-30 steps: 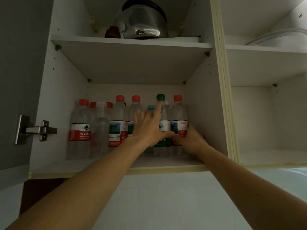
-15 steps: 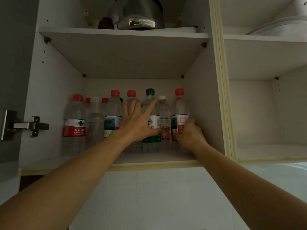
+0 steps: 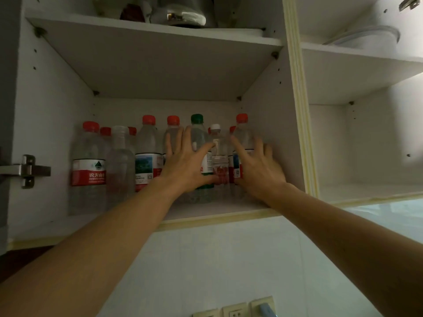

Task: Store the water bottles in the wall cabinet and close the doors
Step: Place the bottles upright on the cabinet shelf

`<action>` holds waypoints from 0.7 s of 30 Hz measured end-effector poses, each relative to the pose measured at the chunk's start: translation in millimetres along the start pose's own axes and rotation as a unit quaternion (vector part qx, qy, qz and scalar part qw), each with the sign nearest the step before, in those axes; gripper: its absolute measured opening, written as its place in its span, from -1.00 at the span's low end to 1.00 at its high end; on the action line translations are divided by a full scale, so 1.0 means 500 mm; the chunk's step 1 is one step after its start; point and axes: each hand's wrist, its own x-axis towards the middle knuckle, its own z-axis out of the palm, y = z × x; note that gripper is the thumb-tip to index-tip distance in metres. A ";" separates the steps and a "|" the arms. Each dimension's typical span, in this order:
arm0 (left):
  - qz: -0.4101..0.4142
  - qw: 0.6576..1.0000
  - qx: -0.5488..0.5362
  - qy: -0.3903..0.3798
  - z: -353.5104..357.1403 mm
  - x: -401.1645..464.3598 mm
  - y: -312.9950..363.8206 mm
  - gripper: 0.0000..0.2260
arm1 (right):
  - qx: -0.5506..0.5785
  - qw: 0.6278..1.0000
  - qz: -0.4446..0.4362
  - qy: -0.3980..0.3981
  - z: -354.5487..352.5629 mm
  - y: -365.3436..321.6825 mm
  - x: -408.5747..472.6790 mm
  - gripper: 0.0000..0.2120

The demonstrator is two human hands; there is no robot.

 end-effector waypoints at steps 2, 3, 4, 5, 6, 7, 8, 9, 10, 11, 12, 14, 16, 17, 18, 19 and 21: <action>0.000 1.000 0.016 0.004 0.001 -0.001 0.002 -0.10 | -0.095 0.993 -0.075 -0.017 -0.002 0.010 0.016 0.01; 0.000 1.000 0.019 0.006 0.001 -0.001 0.002 -0.10 | -0.131 0.985 -0.108 -0.034 -0.004 0.016 0.024 -0.06; 0.000 1.000 0.019 0.007 0.001 -0.001 0.001 -0.10 | -0.166 0.975 -0.139 -0.046 -0.006 0.022 0.031 -0.13; -0.001 1.000 0.016 0.009 0.002 -0.001 0.002 -0.10 | -0.196 0.965 -0.169 -0.053 -0.006 0.027 0.036 -0.19; -0.002 1.000 0.010 0.010 0.002 -0.002 0.002 -0.10 | -0.220 0.954 -0.197 -0.055 -0.005 0.031 0.040 -0.23; -0.002 1.000 0.006 0.011 0.002 -0.002 0.003 -0.09 | -0.239 0.945 -0.218 -0.055 -0.004 0.034 0.042 -0.25; -0.002 1.000 0.004 0.013 0.002 -0.002 0.004 -0.09 | -0.254 0.938 -0.231 -0.053 -0.003 0.038 0.042 -0.26; -0.001 1.000 0.004 0.015 0.001 -0.003 0.004 -0.09 | -0.266 0.933 -0.237 -0.050 -0.003 0.043 0.042 -0.27; -0.001 1.000 0.005 0.017 0.000 -0.004 0.004 -0.09 | -0.276 0.930 -0.239 -0.050 -0.004 0.048 0.042 -0.28; 0.000 1.000 0.005 0.019 -0.001 -0.004 0.004 -0.10 | -0.285 0.927 -0.236 -0.054 -0.006 0.054 0.042 -0.29; 0.001 1.000 0.002 0.020 -0.002 -0.005 0.003 -0.10 | -0.295 0.925 -0.229 -0.062 -0.009 0.060 0.042 -0.31; 0.003 1.000 -0.004 0.021 -0.003 -0.007 0.004 -0.10 | -0.307 0.923 -0.217 -0.079 -0.015 0.070 0.040 -0.33; 0.003 1.000 -0.002 0.021 -0.006 -0.008 0.005 -0.09 | -0.305 0.924 -0.212 -0.086 -0.020 0.071 0.037 -0.33; 0.002 1.000 -0.001 0.019 -0.007 -0.009 0.005 -0.09 | -0.300 0.926 -0.212 -0.089 -0.023 0.069 0.035 -0.33; 0.002 1.000 -0.001 0.016 -0.008 -0.009 0.005 -0.09 | -0.290 0.929 -0.213 -0.091 -0.026 0.066 0.035 -0.33; 0.002 1.000 -0.002 0.014 -0.010 -0.010 0.005 -0.08 | -0.272 0.934 -0.212 -0.091 -0.030 0.063 0.036 -0.34; -0.001 1.000 -0.008 0.010 -0.012 -0.011 0.004 -0.05 | -0.198 0.956 -0.202 -0.075 -0.044 0.058 0.048 -0.36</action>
